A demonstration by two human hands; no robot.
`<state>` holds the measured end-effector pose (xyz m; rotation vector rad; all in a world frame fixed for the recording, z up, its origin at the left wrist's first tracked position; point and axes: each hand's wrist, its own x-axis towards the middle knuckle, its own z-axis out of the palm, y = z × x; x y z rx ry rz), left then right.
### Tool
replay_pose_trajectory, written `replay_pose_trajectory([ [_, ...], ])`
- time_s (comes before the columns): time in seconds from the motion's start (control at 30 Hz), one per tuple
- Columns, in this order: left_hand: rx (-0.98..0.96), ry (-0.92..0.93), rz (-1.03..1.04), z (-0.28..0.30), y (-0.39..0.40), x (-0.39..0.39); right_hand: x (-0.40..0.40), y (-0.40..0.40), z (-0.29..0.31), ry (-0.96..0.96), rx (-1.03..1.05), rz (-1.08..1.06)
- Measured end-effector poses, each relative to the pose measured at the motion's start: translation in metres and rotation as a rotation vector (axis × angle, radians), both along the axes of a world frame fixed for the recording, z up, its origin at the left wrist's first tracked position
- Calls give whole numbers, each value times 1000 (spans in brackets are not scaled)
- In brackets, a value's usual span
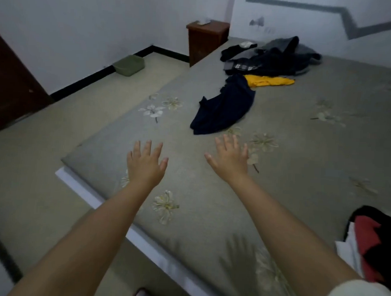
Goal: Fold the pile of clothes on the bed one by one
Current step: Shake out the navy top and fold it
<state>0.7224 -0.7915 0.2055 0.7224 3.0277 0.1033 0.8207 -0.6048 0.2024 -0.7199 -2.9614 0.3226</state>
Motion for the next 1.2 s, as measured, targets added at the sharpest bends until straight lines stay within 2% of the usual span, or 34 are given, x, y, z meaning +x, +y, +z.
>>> replay_pose_trajectory([
  [0.23,1,-68,-71,-39,-78,-126,-113,-73,-45,-124,2,-67],
  [0.4,-25,-70,-100,-53,-89,-203,-164,-81,-63,-188,-5,-145],
  [0.57,-39,-83,-168,-69,-58,-275,-214,-42,-76,-171,7,-262],
  [0.87,-75,-105,-279,-125,26,-409,-309,47,-135,-194,-79,-452],
  [1.2,-58,-235,-428,-281,109,-479,-380,96,-256,-221,-282,-641],
])
